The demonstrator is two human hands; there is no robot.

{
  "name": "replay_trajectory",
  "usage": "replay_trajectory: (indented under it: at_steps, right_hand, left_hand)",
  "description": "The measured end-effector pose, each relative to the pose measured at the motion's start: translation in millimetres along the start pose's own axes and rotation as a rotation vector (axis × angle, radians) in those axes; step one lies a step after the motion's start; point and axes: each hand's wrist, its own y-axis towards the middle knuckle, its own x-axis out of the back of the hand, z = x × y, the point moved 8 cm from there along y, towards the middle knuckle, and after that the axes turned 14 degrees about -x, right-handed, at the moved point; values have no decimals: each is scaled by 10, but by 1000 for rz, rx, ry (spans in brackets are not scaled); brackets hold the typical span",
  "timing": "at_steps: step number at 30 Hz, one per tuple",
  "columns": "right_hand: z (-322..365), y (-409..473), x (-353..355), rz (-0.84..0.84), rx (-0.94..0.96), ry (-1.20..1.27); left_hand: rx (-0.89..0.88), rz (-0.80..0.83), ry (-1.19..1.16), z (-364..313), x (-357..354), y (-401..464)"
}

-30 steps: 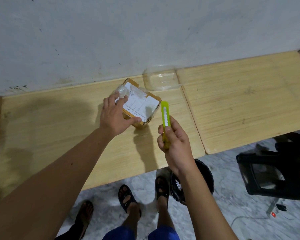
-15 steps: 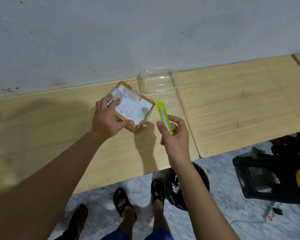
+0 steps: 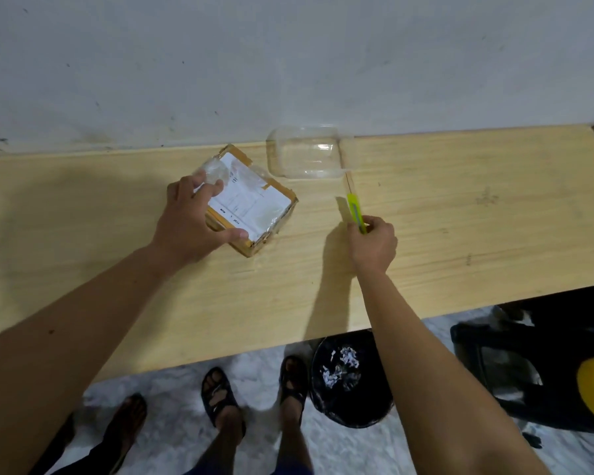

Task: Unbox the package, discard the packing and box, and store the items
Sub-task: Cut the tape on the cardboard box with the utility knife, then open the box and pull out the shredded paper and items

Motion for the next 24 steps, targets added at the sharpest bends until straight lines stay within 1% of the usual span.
replay_trajectory:
  at_steps: [7, 16, 19, 21, 22, 23, 24]
  right_hand:
    - [35, 288, 28, -41, -10, -78]
    - [54, 291, 9, 3, 10, -97]
    - [138, 206, 38, -28, 28, -151]
    - [305, 63, 62, -66, 124, -148]
    - [427, -39, 63, -67, 206, -107]
    - [560, -151, 44, -37, 304, -53]
    - [701, -268, 4, 30, 401, 9]
  left_hand:
    - [20, 15, -4, 4, -3, -2]
    - [18, 7, -15, -7, -5, -23]
    - [3, -11, -2, -26, 17, -29]
    - [-10, -26, -1, -43, 49, -43]
    - [-22, -30, -1, -58, 67, -53]
    - [-38, -33, 1, -76, 79, -63]
    - [-54, -37, 1, -90, 87, -70]
